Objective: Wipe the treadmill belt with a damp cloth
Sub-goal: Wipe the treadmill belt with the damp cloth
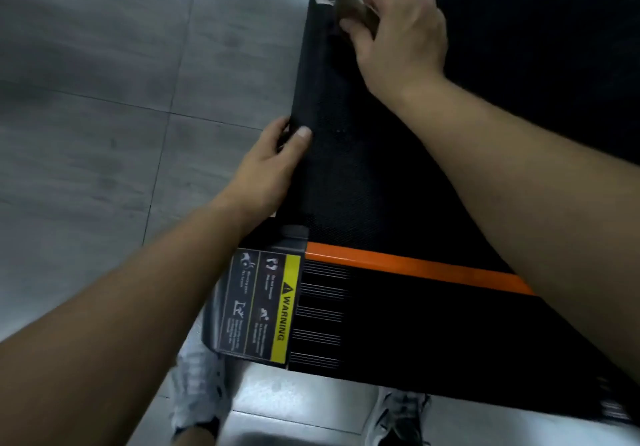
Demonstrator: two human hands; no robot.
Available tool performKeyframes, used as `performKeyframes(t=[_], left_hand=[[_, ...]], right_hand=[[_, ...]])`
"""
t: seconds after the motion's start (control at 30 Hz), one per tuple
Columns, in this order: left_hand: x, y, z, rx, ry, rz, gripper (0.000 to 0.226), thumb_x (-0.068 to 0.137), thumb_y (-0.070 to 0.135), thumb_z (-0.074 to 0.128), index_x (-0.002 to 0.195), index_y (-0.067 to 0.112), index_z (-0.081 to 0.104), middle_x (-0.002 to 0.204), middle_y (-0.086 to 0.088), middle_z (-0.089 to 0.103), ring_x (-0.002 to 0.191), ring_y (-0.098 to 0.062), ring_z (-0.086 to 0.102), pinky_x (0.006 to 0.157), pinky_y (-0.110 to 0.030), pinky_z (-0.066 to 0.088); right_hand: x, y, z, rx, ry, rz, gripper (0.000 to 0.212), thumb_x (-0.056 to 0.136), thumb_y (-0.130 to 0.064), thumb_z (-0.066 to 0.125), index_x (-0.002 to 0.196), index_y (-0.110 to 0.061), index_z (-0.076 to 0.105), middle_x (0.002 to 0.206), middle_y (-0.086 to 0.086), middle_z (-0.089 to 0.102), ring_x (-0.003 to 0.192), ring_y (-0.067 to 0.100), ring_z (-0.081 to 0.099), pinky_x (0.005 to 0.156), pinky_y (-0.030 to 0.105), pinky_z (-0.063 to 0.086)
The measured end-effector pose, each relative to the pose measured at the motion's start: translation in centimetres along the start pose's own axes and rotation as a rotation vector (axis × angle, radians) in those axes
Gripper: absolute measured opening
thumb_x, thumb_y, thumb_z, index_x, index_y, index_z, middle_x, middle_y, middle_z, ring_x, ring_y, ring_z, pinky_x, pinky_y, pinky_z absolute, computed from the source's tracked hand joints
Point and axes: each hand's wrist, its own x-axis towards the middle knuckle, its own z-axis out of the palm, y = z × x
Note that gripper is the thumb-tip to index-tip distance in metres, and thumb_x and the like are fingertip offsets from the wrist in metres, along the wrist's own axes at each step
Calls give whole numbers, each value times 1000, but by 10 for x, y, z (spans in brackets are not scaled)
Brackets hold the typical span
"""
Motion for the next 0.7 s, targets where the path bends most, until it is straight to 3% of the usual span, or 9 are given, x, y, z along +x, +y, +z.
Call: performKeyframes(t=[0.07, 0.2, 0.37, 0.43, 0.53, 0.63, 0.7], left_hand=[[5, -3, -5, -78, -20, -40, 43, 103, 52, 47, 135, 26, 59, 127, 11, 67, 119, -3, 62, 113, -42, 45], [4, -7, -9, -91, -65, -51, 79, 78, 79, 42, 137, 30, 60, 133, 9, 66, 128, -11, 58, 116, -45, 40], [-3, 2, 0, 13, -132, 40, 59, 101, 60, 42, 149, 27, 42, 141, 6, 56, 130, -11, 53, 110, -30, 43], [-3, 3, 2, 53, -147, 81, 70, 88, 69, 50, 147, 33, 40, 144, 4, 53, 133, -15, 51, 114, -41, 42], [3, -4, 1, 96, -173, 74, 85, 75, 77, 52, 147, 35, 36, 149, -1, 48, 135, -21, 49, 116, -48, 40], [-2, 4, 2, 113, -191, 57, 78, 87, 70, 50, 151, 31, 30, 151, -3, 45, 135, -22, 48, 115, -46, 40], [1, 5, 3, 107, -200, 49, 61, 104, 52, 46, 153, 23, 26, 150, -4, 45, 133, -20, 49, 109, -35, 42]], right_hand=[[-14, -5, 5, -13, -14, -53, 32, 95, -47, 50, 114, -21, 55, 115, 7, 56, 104, 25, 52, 79, 30, 29], [-81, -11, -2, 88, -66, -237, 29, 87, -46, 62, 87, -17, 58, 90, 10, 58, 82, 33, 54, 68, 38, 35], [-157, -1, -31, 160, -281, -219, 20, 80, -34, 67, 91, -19, 60, 90, 3, 55, 82, 22, 49, 71, 39, 39], [-177, 17, -45, 148, -279, -98, 21, 83, -37, 70, 89, -18, 61, 87, 4, 55, 80, 22, 50, 70, 36, 38], [-197, 53, -65, 33, -120, 278, 25, 85, -42, 66, 82, -20, 55, 86, 9, 56, 84, 33, 55, 68, 40, 42], [-208, 62, -72, -75, 13, 724, 24, 89, -45, 61, 89, -22, 54, 99, 10, 59, 98, 34, 57, 82, 47, 47], [-208, 48, -65, -115, 45, 854, 27, 92, -46, 58, 99, -20, 59, 106, 9, 61, 104, 32, 56, 89, 47, 45]])
